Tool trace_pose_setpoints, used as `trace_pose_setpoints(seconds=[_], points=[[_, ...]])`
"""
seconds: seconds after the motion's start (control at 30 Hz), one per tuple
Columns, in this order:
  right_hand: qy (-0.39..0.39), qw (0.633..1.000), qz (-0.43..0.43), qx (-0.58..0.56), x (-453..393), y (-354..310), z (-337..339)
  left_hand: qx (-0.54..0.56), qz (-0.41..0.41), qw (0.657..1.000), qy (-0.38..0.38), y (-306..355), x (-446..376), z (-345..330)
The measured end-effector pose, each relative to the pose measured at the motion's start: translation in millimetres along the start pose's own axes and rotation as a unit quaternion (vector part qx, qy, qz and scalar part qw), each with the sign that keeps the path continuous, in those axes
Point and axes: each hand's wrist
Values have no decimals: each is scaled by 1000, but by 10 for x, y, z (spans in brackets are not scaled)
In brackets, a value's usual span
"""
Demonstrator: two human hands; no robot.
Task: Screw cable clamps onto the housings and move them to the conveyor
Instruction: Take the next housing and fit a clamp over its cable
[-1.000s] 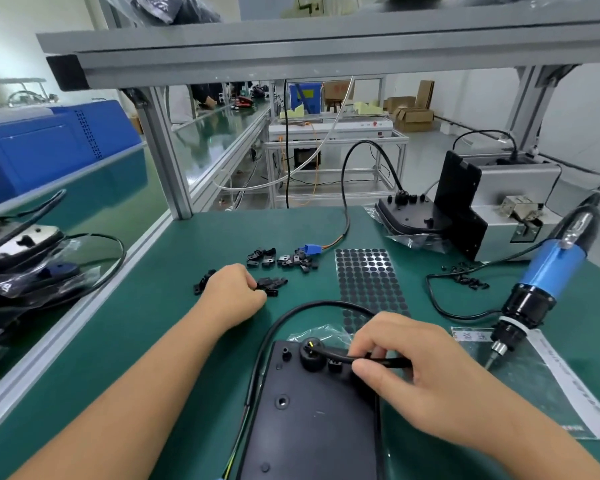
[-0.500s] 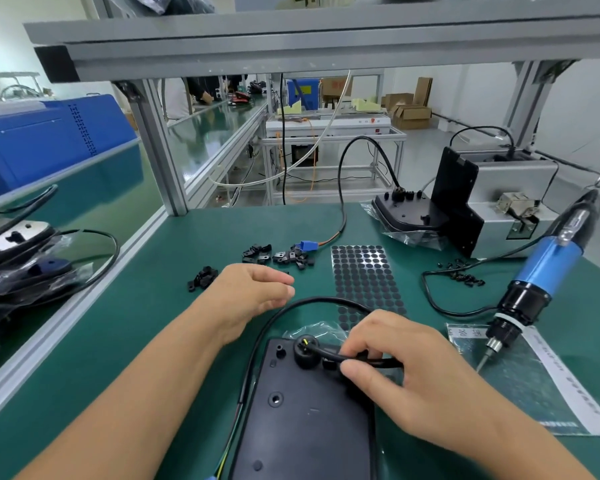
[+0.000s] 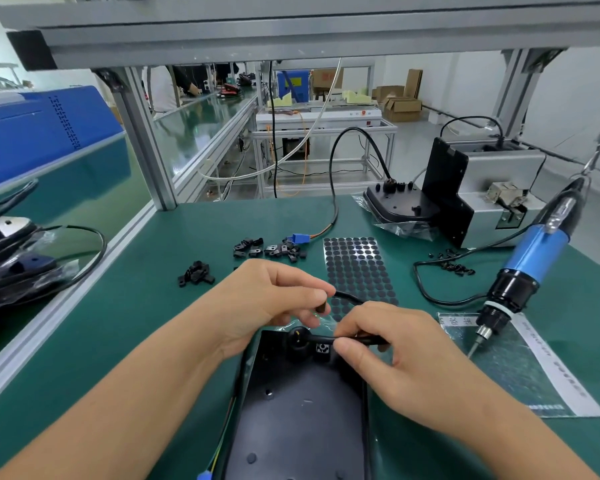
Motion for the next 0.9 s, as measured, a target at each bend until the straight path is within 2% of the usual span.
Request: trace_pose_setpoints(seconds=[0.1,0.23,0.6,0.83,0.9], points=[[10,1000,-1,3,10,1,-13,-34,-21,999,-8,-13,29,-11],[19,1000,-4,12,14,-1,-30,-17,-45,999,-26,-92,96,-7],[29,1000,-9,7,34,-3,-51,4,-26,999,-28,-174,136,-27],[52,998,-18,11,44,-5,-86,-112,-54,988,-88,-142,195,50],[59,998,-29,-4,31,3,-93,-117,-43,989,-82,-132,170,63]])
Point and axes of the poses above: each hand's wrist, its own x-axis away from the middle knuckle, its own z-axis out of the back of the hand, y = z × x, and after that the axes turned 4 degrees about -x, right-handed
